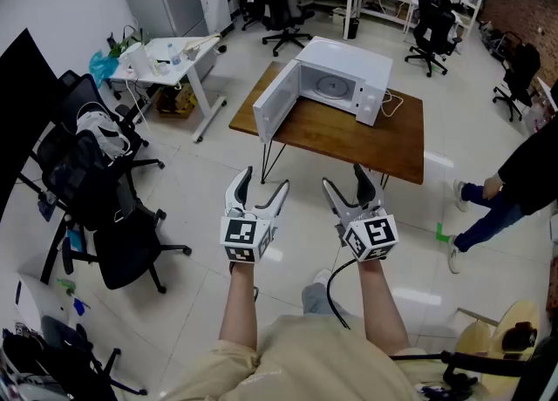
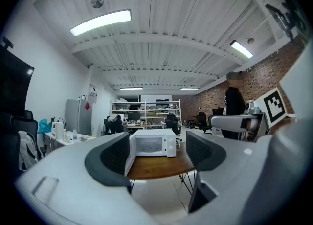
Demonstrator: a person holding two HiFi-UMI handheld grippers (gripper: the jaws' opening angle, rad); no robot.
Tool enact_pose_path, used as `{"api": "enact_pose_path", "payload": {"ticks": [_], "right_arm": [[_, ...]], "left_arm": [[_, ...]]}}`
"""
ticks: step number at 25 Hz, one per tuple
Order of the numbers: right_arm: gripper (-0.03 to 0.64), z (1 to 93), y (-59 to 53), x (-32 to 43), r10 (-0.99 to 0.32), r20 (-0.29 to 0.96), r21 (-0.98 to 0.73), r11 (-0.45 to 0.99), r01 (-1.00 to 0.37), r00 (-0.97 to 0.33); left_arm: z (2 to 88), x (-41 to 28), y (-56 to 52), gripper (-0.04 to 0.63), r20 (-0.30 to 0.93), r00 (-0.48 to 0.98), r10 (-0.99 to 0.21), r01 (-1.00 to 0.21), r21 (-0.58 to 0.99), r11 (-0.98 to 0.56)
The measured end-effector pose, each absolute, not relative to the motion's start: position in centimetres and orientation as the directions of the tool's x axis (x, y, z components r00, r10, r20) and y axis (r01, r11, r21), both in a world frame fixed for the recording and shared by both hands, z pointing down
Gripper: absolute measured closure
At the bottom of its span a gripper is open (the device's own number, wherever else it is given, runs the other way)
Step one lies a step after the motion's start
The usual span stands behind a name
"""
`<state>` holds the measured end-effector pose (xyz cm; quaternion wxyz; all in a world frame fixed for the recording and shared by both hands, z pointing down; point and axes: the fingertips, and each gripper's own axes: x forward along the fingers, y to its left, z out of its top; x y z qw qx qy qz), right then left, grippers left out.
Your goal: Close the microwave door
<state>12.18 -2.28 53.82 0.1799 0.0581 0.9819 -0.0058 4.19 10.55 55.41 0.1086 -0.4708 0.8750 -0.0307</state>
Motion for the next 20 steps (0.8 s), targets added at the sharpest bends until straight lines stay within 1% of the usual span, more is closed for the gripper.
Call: {"api": "enact_pose_path", "payload": {"ticks": [7, 13, 16, 20], "right_arm": [[0.285, 51.3, -12.3, 7.9, 0.117, -0.399, 0.015, 0.992, 0.122, -0.909], [0.296, 54.6, -17.3, 2.3, 0.111, -0.367, -0.015, 0.992, 0.125, -0.924], [0.295, 55.2, -19.2, 1.5, 0.096, -0.369, -0.006, 0.994, 0.105, -0.924], [0.295, 56.4, -22.4, -0.9, 0.058, -0.361, -0.036, 0.996, 0.076, -0.931]], "left_arm": [[52.8, 0.0, -0.2, 0.239, -0.213, -0.501, -0.839, -0.832, -0.149, 0.535], [55.5, -6.1, -6.1, 0.242, -0.163, -0.501, -0.850, -0.841, -0.139, 0.523], [55.6, -7.7, -7.7, 0.242, -0.170, -0.502, -0.848, -0.842, -0.129, 0.524], [55.8, -9.7, -10.4, 0.242, -0.176, -0.478, -0.860, -0.856, -0.126, 0.501]]}}
